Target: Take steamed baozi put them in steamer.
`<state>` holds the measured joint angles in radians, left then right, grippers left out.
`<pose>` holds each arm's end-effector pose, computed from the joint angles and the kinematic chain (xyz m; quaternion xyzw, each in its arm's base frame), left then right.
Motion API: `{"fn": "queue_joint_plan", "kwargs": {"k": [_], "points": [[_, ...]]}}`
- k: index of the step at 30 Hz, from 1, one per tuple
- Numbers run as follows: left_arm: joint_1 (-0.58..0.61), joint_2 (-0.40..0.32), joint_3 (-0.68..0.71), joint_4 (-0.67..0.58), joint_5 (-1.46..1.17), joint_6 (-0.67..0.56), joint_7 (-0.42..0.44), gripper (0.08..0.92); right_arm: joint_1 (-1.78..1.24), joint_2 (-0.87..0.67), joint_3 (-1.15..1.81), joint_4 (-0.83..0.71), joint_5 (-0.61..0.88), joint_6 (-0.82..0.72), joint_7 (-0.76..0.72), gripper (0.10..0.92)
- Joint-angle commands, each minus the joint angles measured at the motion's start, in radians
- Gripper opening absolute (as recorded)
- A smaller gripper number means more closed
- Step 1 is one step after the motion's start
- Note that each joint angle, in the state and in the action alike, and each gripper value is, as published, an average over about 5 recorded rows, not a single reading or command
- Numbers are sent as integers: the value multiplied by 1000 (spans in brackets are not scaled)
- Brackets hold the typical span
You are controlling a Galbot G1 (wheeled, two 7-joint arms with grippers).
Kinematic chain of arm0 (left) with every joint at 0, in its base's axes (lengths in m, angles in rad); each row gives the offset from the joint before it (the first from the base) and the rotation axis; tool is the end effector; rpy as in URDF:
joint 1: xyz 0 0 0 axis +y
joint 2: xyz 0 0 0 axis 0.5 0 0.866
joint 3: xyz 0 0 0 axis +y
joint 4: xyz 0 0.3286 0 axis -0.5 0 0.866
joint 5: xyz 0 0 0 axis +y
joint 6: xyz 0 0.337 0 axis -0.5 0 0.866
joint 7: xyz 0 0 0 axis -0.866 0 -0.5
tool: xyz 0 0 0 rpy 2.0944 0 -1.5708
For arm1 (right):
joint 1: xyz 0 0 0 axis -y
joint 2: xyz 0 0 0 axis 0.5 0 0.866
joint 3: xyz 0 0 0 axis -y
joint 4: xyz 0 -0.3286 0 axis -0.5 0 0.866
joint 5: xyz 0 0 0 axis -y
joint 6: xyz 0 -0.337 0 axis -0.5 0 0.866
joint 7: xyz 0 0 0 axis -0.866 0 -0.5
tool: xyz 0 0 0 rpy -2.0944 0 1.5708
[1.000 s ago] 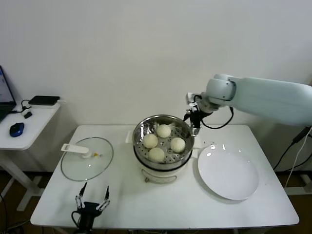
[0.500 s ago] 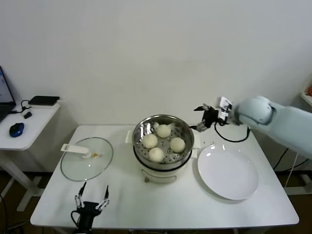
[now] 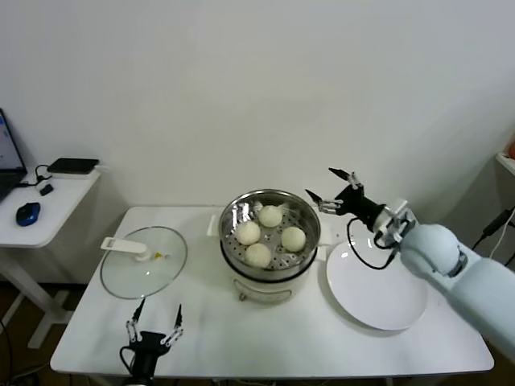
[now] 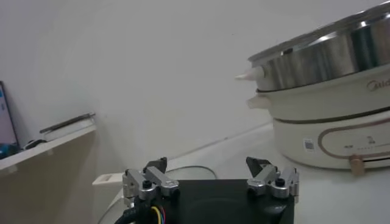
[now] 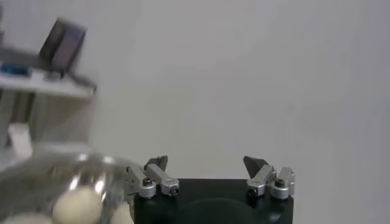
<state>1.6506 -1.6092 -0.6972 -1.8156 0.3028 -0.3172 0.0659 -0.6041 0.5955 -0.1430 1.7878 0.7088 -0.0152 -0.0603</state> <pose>0.1239 0.0470 -0.3877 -0.0005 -0.9843 -0.1718 0.0411 0.3675 -0.0978 -0.1710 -0.2935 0.9431 -0.1547 0.0235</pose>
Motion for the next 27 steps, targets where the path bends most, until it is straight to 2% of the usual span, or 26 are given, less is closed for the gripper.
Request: {"fn": "queue_joint_plan", "kwargs": {"k": [1,7,12,27], "points": [[1,-49,1,0,2,-2,-1,823,-937,373,703,61,-161,274,56,823],[6,-49,-6,-15,-4,-3,-2,823,-1049,527,728,16,-191,452,-15,823],[4,-49,-5,-21,-5,0,-3,823,-1122,597,737,-5,-196,545,-42,823],[4,-49,-4,-27,-5,2,-6,823,-1160,650,714,-13,-194,581,-30,823]]}}
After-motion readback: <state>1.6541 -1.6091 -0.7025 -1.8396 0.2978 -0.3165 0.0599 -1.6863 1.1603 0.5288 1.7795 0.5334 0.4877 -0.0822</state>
